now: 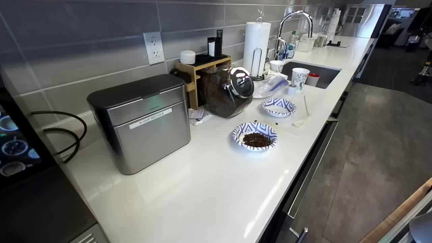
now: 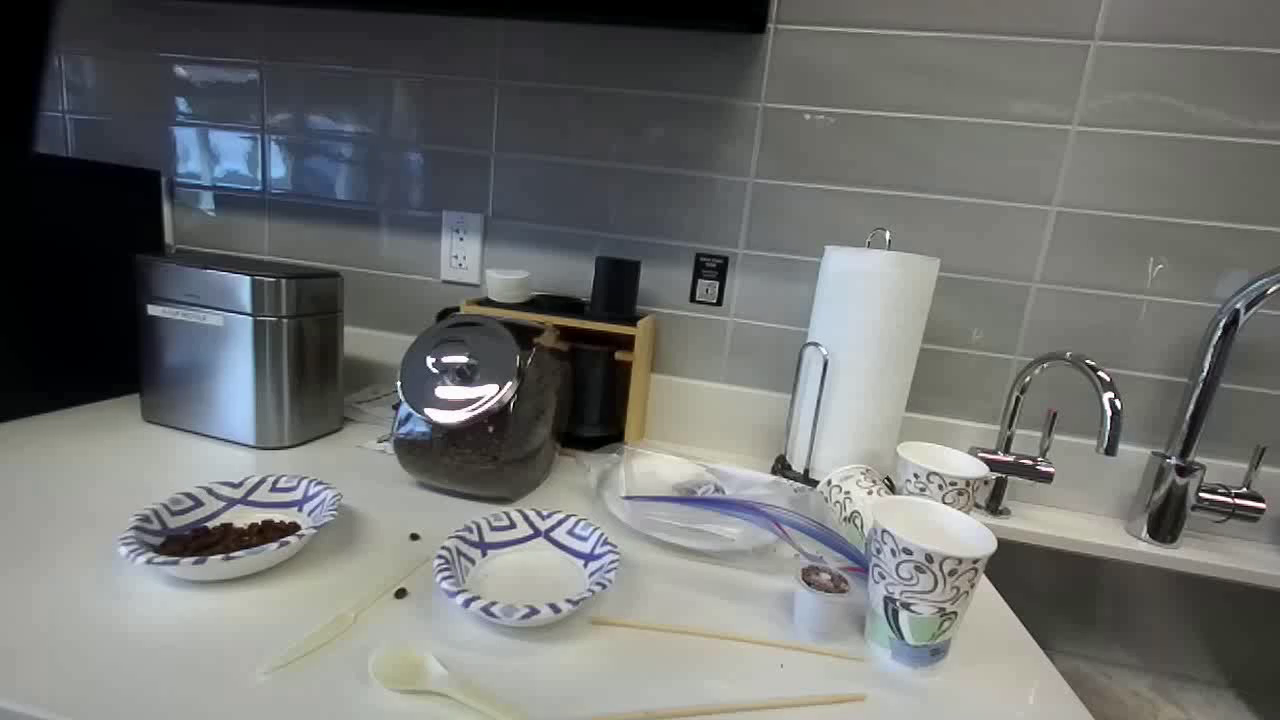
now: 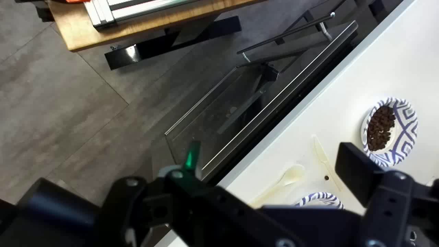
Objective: Use the plastic spoon to put some of the contents of the plate on the left to the plate on the right
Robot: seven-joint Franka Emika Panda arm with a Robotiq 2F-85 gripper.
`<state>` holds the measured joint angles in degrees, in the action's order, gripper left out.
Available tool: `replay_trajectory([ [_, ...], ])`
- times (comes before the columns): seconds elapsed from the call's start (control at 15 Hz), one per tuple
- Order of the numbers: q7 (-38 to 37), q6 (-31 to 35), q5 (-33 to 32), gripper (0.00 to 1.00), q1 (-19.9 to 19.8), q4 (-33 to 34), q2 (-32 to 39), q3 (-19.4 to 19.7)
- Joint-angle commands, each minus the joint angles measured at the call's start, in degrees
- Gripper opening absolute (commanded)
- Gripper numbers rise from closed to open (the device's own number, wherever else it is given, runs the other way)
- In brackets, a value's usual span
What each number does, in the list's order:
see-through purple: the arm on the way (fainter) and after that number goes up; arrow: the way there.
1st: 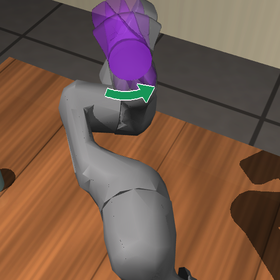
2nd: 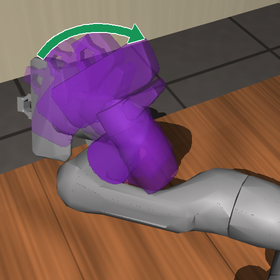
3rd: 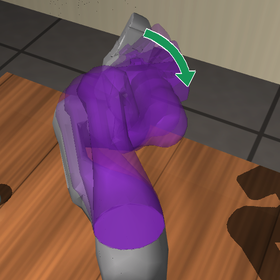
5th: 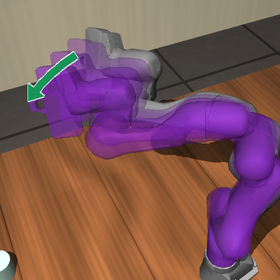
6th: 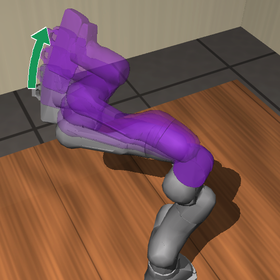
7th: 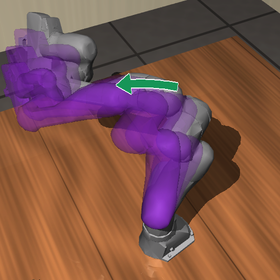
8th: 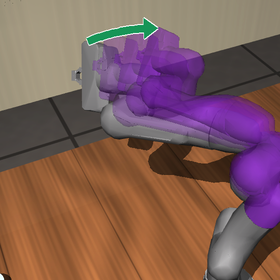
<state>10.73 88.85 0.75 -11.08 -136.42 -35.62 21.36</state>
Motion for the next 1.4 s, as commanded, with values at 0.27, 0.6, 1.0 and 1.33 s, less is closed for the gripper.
replay_trajectory([
  [0.27,-5.4,3.47,0.39,1.0,-1.68,-2.34,2.57,-4.17],
  [0.6,-20.52,17.25,0.29,1.0,-1.98,-9.66,2.54,-12.78],
  [1.0,-30.85,37.08,3.3,1.0,-0.29,-18.75,5.68,-18.02],
  [1.33,-30.81,44.08,5.37,1.0,0.17,-20.88,8.07,-18.64],
])
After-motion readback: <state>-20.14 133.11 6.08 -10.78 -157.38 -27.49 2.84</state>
